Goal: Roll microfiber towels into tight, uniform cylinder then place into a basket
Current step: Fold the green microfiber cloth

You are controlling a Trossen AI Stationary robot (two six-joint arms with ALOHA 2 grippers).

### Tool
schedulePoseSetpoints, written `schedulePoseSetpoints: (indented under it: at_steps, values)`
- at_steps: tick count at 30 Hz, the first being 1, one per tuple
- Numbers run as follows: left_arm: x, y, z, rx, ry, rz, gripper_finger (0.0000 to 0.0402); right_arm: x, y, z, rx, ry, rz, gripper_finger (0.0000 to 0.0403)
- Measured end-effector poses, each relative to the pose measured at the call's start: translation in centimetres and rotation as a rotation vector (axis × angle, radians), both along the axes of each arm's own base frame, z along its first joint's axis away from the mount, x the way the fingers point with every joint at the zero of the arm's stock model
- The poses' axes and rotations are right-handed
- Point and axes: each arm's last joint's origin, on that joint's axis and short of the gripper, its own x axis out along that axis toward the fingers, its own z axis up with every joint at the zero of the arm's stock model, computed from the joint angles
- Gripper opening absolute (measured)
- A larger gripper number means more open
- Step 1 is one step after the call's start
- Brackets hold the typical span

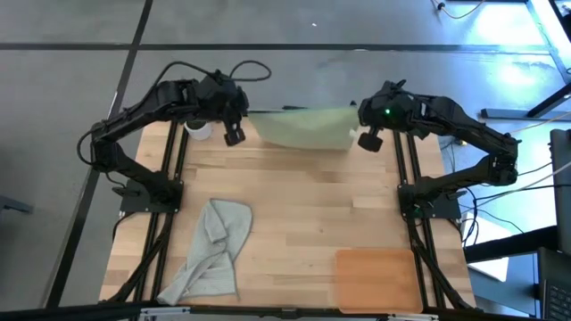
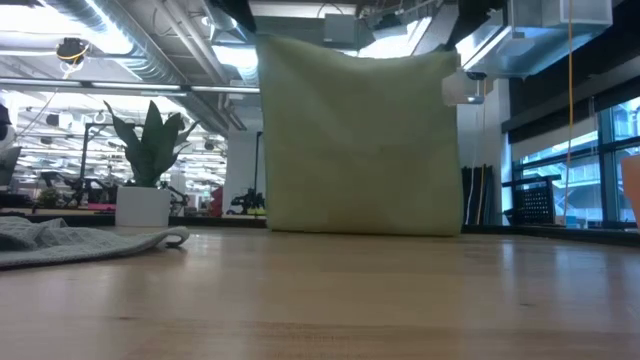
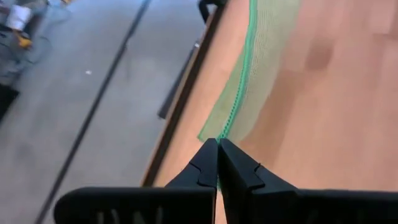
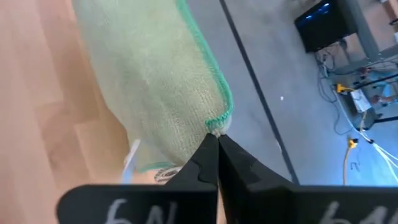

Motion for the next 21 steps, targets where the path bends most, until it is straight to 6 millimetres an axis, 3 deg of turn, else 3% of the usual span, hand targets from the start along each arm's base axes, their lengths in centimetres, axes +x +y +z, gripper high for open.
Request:
schedulePoseSetpoints:
  at_steps: [7, 14, 21]
  values:
    - [0.2, -2.5, -0.5, -0.084, 0.023, -0.012, 0.0, 0.9, 1.4, -3.6, 0.144, 0.064, 0.076, 0.0]
    - [0.7, -5.0, -1.4, -0.186, 0.068, 0.018, 0.0, 1.4, 3.1, -7.2, 0.237, 0.115, 0.044, 0.0]
    - [2.7, -7.4, -4.9, -0.22, 0.203, -0.021, 0.0, 2.1, 5.0, -9.8, 0.311, 0.11, 0.1, 0.0]
